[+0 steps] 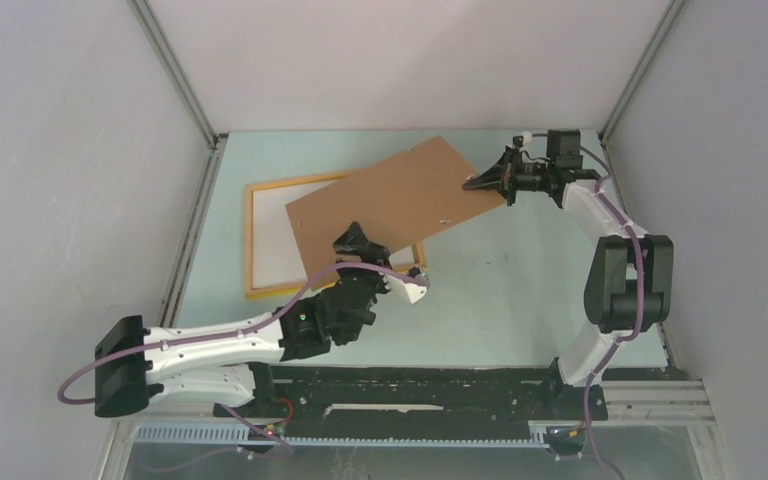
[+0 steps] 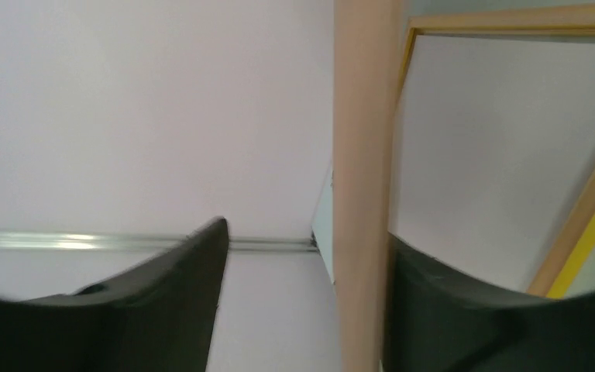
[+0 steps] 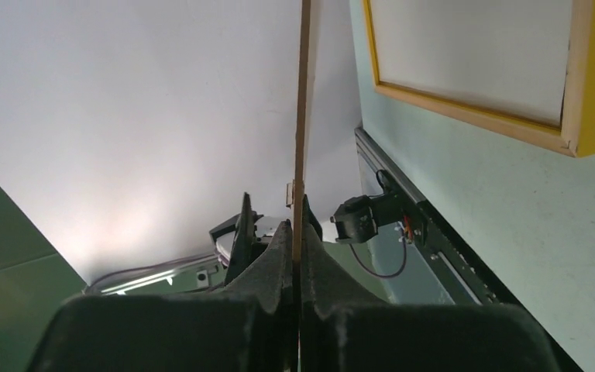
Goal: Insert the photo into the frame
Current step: Turn over the photo frame item on the photo frame.
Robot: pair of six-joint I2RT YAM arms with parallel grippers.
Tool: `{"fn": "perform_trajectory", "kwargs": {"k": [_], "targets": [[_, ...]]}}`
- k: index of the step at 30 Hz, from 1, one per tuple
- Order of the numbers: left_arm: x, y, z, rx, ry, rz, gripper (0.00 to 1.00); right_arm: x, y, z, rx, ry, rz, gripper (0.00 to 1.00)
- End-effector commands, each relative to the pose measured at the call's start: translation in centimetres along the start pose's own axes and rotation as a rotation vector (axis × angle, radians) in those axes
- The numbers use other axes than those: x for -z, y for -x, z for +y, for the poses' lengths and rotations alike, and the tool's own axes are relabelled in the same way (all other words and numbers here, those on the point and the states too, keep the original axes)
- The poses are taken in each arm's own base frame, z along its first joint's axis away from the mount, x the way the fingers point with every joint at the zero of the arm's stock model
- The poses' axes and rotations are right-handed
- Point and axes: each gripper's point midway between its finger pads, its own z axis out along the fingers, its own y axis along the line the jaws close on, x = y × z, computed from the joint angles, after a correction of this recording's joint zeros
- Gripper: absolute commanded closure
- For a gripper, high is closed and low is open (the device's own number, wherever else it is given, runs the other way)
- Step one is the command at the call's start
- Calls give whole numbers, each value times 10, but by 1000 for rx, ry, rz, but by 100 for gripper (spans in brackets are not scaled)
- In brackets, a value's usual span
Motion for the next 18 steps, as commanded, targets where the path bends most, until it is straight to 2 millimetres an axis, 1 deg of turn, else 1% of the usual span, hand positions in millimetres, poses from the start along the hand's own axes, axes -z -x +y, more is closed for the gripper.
{"fn": "perform_trajectory", "kwargs": {"k": [1,2,3,5,6,7,8,9,10,11,12,13,15,16,17,18], "targets": [[4,-2,16,177,68,14,19,23,6,29,154,62,-98,100],[5,-2,13,218,51,10,14,26,9,28,161,61,-121,100],[7,-2,12,259,32,4,10,28,13,28,167,57,-146,100],[13,-1,8,355,-36,-12,8,33,18,30,190,69,-177,100],[19,2,10,427,-71,-29,8,34,21,27,184,68,-191,100],[26,7,18,534,-110,-58,6,34,24,29,225,72,-211,100],[32,12,17,633,-177,-96,3,34,27,29,252,63,-232,100],[42,28,26,777,-268,-175,2,32,29,28,278,51,-253,100],[49,35,32,917,-330,-212,2,30,31,26,303,41,-269,100],[58,45,39,1039,-400,-273,2,26,31,28,335,53,-276,100],[63,52,46,1149,-451,-308,0,21,30,30,359,74,-276,100],[64,52,54,1232,-469,-304,0,16,30,32,385,95,-276,100],[59,41,71,1388,-439,-237,0,12,32,34,431,128,-295,100],[55,36,76,1450,-439,-208,0,1,24,37,465,148,-280,100],[47,23,80,1514,-419,-148,0,-5,21,40,497,160,-281,100],[38,7,81,1576,-386,-70,0,-12,18,40,519,164,-282,100]]}}
